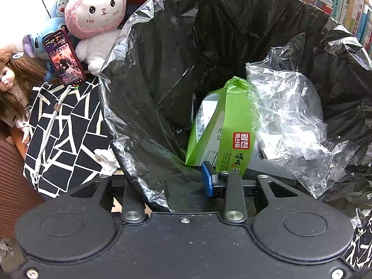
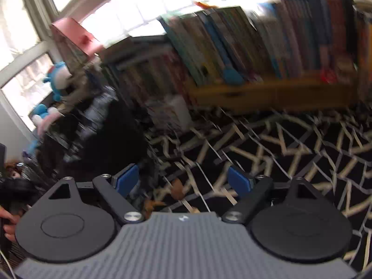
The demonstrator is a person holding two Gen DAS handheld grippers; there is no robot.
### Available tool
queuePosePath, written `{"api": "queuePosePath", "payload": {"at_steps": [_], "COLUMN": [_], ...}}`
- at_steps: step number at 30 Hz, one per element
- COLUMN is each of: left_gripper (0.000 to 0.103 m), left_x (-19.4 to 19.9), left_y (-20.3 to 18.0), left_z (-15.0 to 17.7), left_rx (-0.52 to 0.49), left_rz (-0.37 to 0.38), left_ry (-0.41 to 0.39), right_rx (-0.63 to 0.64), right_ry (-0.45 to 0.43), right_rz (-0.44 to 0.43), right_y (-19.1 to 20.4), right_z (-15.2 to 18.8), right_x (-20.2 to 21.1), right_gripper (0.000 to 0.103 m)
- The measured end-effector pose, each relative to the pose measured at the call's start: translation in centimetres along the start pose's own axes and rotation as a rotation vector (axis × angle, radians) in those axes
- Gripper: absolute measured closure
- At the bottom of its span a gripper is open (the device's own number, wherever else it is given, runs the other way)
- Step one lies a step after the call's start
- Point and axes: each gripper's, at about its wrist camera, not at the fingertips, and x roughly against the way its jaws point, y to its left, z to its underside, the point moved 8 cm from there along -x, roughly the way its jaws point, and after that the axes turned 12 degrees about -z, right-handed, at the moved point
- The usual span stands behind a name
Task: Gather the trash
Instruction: 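Move the right tool to the white tissue and grasp it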
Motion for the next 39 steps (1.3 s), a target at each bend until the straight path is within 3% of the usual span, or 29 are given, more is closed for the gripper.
{"api": "queuePosePath", "payload": {"at_steps": [4, 6, 9, 13, 26, 29, 36, 39], "left_gripper": [0.071, 0.071, 0.071, 0.071, 0.07, 0.07, 0.07, 0.07], "left_x": [0.1, 0.2, 0.3, 0.4, 0.5, 0.5, 0.3, 0.3], "left_y": [0.0, -0.1, -0.2, -0.2, -0.2, -0.1, 0.1, 0.0], "left_z": [-0.1, -0.1, -0.1, 0.0, 0.0, 0.0, -0.1, 0.0], "left_rx": [-0.006, -0.009, -0.011, -0.014, -0.016, -0.015, -0.012, -0.013], "left_rz": [-0.011, -0.017, -0.023, -0.03, -0.036, -0.033, -0.027, -0.024], "left_ry": [-0.003, -0.004, -0.007, -0.01, -0.012, -0.013, -0.014, -0.014], "right_rx": [-0.022, -0.017, -0.027, -0.085, -0.065, -0.06, -0.071, -0.067], "right_ry": [0.08, 0.121, 0.184, 0.217, 0.328, 0.314, 0.254, 0.224], "right_rz": [0.076, 0.138, 0.219, 0.187, 0.183, 0.162, 0.178, 0.193], "right_y": [-2.6, -3.6, -5.5, -6.1, -5.7, -5.6, -6.1, -6.4], "right_z": [3.4, 4.9, 6.9, 8.4, 10.5, 10.3, 8.8, 8.2], "right_x": [-0.9, -1.6, -2.6, -3.9, -8.4, -7.5, -4.8, -3.8], "right_gripper": [0.017, 0.031, 0.037, 0.037, 0.034, 0.041, 0.074, 0.079]}}
